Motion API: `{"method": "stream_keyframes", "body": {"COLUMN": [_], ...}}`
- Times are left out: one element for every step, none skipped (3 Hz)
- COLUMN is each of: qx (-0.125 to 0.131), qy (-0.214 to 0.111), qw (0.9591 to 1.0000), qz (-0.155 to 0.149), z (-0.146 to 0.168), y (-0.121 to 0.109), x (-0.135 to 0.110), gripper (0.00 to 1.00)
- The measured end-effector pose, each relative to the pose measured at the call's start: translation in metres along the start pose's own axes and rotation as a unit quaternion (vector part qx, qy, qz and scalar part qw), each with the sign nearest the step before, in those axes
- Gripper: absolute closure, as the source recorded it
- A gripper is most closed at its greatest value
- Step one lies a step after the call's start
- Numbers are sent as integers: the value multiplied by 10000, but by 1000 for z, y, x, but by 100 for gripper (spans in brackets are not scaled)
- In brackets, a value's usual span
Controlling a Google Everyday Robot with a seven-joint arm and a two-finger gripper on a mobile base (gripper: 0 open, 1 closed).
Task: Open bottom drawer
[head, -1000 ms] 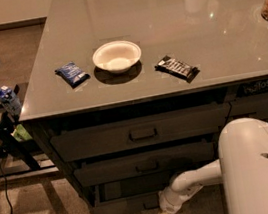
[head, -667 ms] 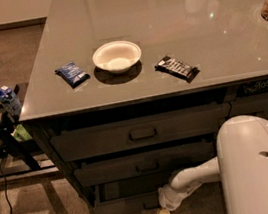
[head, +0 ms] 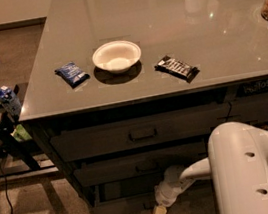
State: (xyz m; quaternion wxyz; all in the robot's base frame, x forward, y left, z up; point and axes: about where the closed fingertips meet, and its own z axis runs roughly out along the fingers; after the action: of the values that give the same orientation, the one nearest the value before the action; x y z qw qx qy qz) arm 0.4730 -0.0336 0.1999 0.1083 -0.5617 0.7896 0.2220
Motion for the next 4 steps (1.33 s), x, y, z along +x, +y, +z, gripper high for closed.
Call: {"method": "stream_keyframes", "body": {"qx": [-100, -227, -244, -452], "qy": [5, 31, 46, 164], "qw": [9999, 9996, 9996, 9988], "qz": [-102, -150, -146, 36], "z": [18, 34, 33, 35], "y": [-17, -23, -23, -1], "x": [-5, -5, -5, 11], "gripper": [0, 0, 0, 0]}}
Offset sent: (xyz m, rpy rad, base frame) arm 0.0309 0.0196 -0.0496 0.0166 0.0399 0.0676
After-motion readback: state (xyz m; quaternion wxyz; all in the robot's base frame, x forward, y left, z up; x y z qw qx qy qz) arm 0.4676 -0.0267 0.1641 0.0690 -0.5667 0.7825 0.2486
